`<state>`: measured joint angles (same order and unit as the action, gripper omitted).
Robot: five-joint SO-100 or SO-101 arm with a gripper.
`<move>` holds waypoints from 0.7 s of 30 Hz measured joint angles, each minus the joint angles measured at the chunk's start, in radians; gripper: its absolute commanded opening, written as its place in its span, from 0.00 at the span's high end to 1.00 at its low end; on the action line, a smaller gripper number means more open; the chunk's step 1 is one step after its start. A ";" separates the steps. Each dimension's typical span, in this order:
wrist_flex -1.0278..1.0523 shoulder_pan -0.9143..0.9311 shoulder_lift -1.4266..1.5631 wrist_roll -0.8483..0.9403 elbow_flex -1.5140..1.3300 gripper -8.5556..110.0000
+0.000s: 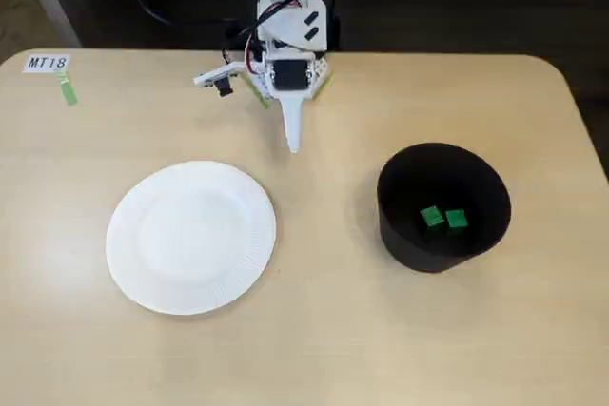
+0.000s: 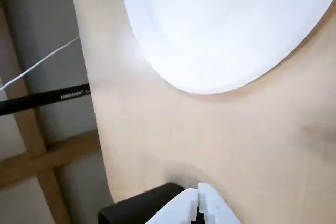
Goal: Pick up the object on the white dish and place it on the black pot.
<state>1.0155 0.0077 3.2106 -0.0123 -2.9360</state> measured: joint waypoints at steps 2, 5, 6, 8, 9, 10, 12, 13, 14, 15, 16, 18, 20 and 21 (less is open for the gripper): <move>0.014 0.002 0.000 0.009 -0.048 0.93; 0.018 0.000 0.006 0.040 -0.072 0.93; 0.018 0.000 0.006 0.044 -0.080 0.93; 0.018 0.011 0.006 0.052 -0.106 0.93; 0.018 0.018 0.006 0.052 -0.123 0.93; 0.018 0.023 0.005 0.052 -0.133 0.93; 0.018 0.020 0.006 0.052 -0.138 0.93; 0.018 0.015 0.006 0.052 -0.138 0.93; 0.018 0.011 0.006 0.052 -0.138 0.93; 0.018 0.008 0.006 0.052 -0.138 0.92; 0.018 0.005 0.006 0.052 -0.138 0.89; 0.018 0.005 0.006 0.054 -0.138 0.90; 0.018 0.005 0.006 0.054 -0.138 0.90; 0.018 0.005 0.006 0.054 -0.138 0.90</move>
<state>1.0339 0.0123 3.2168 0.0414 -3.0741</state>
